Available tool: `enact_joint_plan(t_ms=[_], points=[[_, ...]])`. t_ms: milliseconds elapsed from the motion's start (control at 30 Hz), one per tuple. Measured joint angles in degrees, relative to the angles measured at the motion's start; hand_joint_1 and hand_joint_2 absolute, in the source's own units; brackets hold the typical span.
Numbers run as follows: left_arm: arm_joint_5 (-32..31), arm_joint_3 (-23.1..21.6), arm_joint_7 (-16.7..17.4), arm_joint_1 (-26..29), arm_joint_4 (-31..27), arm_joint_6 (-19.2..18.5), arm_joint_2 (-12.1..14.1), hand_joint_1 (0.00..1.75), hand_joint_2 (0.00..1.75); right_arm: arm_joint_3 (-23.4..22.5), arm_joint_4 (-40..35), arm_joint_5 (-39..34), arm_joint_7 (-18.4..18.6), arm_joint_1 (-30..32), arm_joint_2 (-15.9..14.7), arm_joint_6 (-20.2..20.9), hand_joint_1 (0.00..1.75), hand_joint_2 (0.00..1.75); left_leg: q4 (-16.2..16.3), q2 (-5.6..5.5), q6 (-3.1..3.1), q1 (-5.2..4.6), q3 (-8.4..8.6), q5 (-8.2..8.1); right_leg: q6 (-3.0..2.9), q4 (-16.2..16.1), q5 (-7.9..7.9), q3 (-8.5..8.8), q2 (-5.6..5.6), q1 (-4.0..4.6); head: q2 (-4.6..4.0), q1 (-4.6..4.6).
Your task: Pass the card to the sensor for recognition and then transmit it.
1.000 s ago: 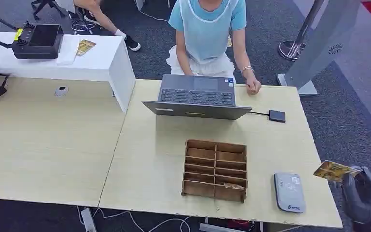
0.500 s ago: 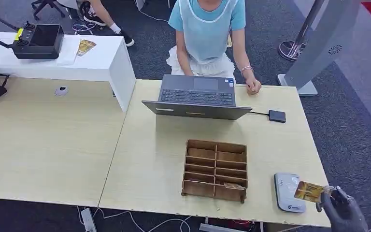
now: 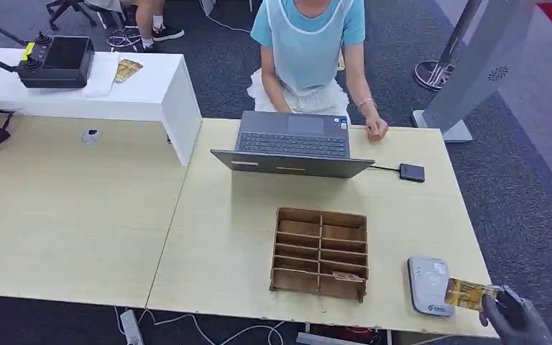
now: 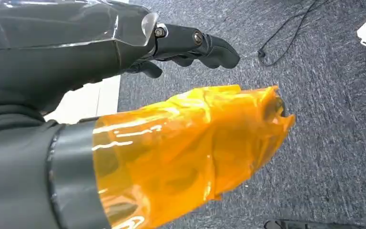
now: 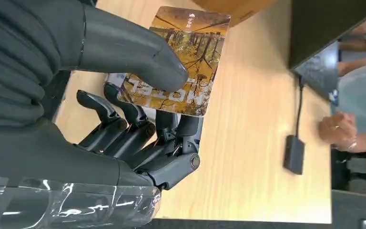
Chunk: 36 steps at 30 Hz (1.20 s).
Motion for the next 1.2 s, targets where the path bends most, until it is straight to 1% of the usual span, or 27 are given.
enact_joint_plan(t_ms=[133,333,600,867,1200], points=[[0.0,0.0,-0.5,-0.1,0.0,0.0,0.0,0.0,0.0,0.6,2.6,1.3,1.1,-1.2,-1.1,-1.1,1.75,1.75,0.0,0.0,0.0,-0.01,0.02,0.0,0.0,0.0,0.01,0.03,0.0,-0.01,0.0,0.0],[0.0,0.0,-0.6,-0.1,0.0,0.0,0.1,0.0,0.0,2.4,6.8,3.5,1.4,-3.6,-2.5,-2.6,1.75,1.75,0.0,0.0,0.0,0.0,0.06,0.0,0.0,0.0,0.01,0.05,0.01,0.0,0.0,0.0],[0.0,0.0,-0.7,-0.2,0.0,0.0,0.2,0.0,0.0,5.6,11.6,3.3,3.0,-6.9,-4.6,-3.2,1.75,1.75,0.0,0.01,0.0,0.0,0.08,0.0,0.0,0.0,0.01,0.07,0.01,0.0,0.0,-0.02],[0.0,0.0,-1.2,-0.2,0.0,0.0,0.3,0.0,0.0,8.0,15.2,3.3,3.3,-9.7,-5.7,-4.4,1.75,1.75,0.0,0.01,0.0,0.0,0.1,0.0,-0.01,0.0,0.02,0.09,0.01,0.0,0.0,0.0],[0.0,0.0,-1.2,-0.3,0.0,0.0,0.3,0.0,0.0,10.6,18.4,4.1,3.5,-12.8,-6.6,-7.2,1.75,1.75,0.0,0.13,0.0,0.0,0.22,0.0,-0.01,0.0,0.03,0.18,0.11,0.0,0.0,-0.02]])
